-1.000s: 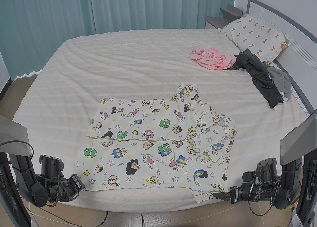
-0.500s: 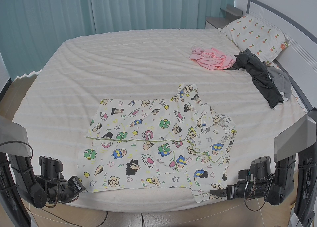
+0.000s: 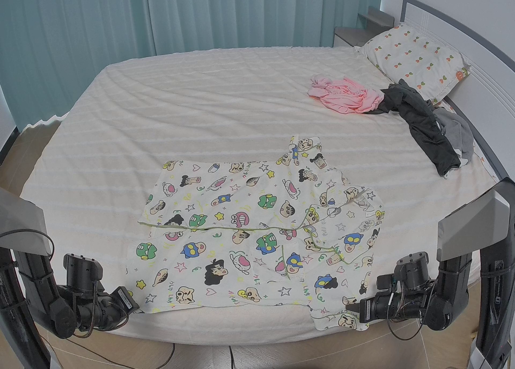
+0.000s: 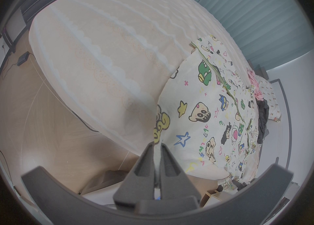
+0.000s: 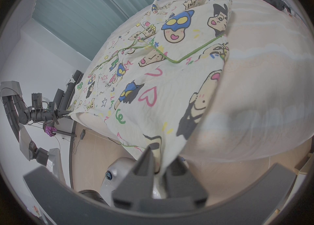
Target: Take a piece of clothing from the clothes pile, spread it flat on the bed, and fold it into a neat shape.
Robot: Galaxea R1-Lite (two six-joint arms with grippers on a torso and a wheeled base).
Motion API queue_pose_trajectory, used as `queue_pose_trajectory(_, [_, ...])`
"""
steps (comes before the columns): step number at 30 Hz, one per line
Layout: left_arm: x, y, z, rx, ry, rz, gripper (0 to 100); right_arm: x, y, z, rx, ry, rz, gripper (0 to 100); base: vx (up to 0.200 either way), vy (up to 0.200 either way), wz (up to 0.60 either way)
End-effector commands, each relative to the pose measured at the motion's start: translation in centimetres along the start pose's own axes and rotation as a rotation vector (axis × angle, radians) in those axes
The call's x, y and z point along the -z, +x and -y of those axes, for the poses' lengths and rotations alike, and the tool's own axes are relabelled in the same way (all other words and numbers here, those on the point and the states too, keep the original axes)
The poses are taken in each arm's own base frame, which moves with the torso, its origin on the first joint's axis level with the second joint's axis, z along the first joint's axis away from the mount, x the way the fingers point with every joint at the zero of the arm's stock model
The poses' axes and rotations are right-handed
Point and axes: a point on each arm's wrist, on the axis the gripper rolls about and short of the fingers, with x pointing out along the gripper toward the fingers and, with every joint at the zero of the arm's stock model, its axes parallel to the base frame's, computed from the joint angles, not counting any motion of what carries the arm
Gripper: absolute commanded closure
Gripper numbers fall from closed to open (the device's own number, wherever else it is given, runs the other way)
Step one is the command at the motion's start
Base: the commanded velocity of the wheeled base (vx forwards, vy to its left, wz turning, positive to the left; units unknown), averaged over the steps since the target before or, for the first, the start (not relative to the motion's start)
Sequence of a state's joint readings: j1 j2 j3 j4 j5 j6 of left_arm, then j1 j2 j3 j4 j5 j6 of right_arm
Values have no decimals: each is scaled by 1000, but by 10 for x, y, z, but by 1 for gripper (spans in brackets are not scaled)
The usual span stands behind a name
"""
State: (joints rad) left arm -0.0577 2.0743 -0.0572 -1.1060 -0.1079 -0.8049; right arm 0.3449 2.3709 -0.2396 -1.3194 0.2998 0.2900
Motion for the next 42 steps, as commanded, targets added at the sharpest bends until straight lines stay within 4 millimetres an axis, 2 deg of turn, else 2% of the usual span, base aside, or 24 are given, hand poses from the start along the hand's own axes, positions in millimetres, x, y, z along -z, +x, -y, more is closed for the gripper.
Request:
queue_pose_trajectory(1, [1, 0, -1, -3, 1, -3, 100, 1, -4, 1, 0, 6, 0, 100, 0, 0, 0])
queue_pose_trajectory(9, [8, -7, -7, -28, 94, -26, 100, 7, -33, 6, -70, 63, -30, 100, 0, 0, 0])
queue_pose_trajectory(16, [9, -6, -9, -47, 124, -36, 100, 21, -49, 5, -144, 92, -86, 100, 0, 0, 0])
queue_pose_trajectory(21, [14, -6, -14, -93, 175, -89, 100, 28, -51, 6, -156, 105, -116, 100, 0, 0, 0])
queue_pose_trajectory(34, [20, -6, -21, -163, 207, -143, 100, 33, -57, 4, -164, 122, -178, 100, 0, 0, 0])
queue_pose_trajectory(42, [23, -8, -24, -189, 238, -179, 100, 40, -64, 2, -158, 67, -248, 100, 0, 0, 0])
